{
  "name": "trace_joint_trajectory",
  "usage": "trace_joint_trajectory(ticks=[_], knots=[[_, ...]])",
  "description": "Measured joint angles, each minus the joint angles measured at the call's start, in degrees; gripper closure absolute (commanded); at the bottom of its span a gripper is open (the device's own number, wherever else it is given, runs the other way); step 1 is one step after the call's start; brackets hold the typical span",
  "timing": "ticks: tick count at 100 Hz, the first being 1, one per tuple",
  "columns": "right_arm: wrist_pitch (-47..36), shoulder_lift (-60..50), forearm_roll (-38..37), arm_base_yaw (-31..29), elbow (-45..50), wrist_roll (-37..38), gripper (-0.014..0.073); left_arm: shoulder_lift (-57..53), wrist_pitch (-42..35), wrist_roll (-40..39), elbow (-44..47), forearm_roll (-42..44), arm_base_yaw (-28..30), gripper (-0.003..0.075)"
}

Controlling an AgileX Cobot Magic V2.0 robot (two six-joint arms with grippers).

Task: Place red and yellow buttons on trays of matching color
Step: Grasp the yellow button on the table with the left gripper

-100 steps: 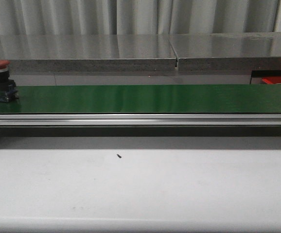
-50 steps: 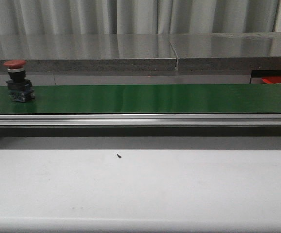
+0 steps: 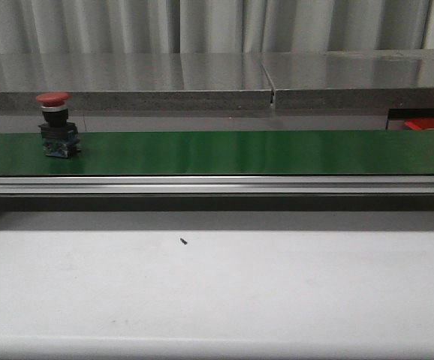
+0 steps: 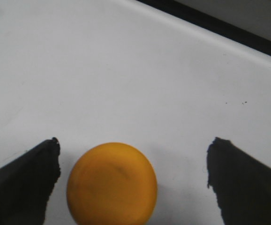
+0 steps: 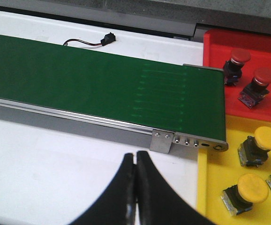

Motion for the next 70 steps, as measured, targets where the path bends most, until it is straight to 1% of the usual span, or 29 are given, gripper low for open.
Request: trace_joint_trajectory(ticks=[3, 4, 6, 11, 13, 14, 18, 21, 31, 46, 59, 70], knots=[[0.0, 0.0, 0.0, 0.0, 0.0, 0.0, 0.071, 0.0, 0.2, 0.0, -0.1, 0.0, 0.0, 0.0346], [0.0, 0.0, 0.0, 0.0, 0.0, 0.0, 0.071, 0.0, 0.1, 0.0, -0.1, 0.0, 0.0, 0.0379], [0.0, 0.0, 0.0, 0.0, 0.0, 0.0, 0.071, 0.0, 0.3, -0.1, -0.1, 0.0, 0.0, 0.0414], [0.0, 0.0, 0.0, 0.0, 0.0, 0.0, 0.071, 0.0, 0.5, -0.1, -0.3, 0.0, 0.0, 0.0554], [0.0, 0.0, 0.0, 0.0, 0.0, 0.0, 0.071, 0.0, 0.5, -0.1, -0.3, 0.0, 0.0, 0.0587], [0.0, 0.0, 0.0, 0.0, 0.0, 0.0, 0.071, 0.0, 0.6, -0.1, -0.3, 0.0, 0.0, 0.0618], [0.0, 0.0, 0.0, 0.0, 0.0, 0.0, 0.071, 0.0, 1.0, -0.1, -0.3, 0.0, 0.0, 0.0699], [0.0, 0.0, 0.0, 0.0, 0.0, 0.0, 0.071, 0.0, 1.3, -0.2, -0.3, 0.0, 0.0, 0.0741], [0.0, 0.0, 0.0, 0.0, 0.0, 0.0, 0.071, -0.1, 2.6, -0.2, -0.4, -0.1, 0.0, 0.0739], [0.0, 0.0, 0.0, 0.0, 0.0, 0.0, 0.071, -2.1, 6.8, -0.3, -0.3, -0.1, 0.0, 0.0739], [0.0, 0.0, 0.0, 0.0, 0.0, 0.0, 0.071, -7.3, 10.3, -0.4, -0.3, -2.2, 0.0, 0.0739], [0.0, 0.0, 0.0, 0.0, 0.0, 0.0, 0.071, -13.0, 12.5, -3.0, -0.3, -3.7, 0.0, 0.0739]])
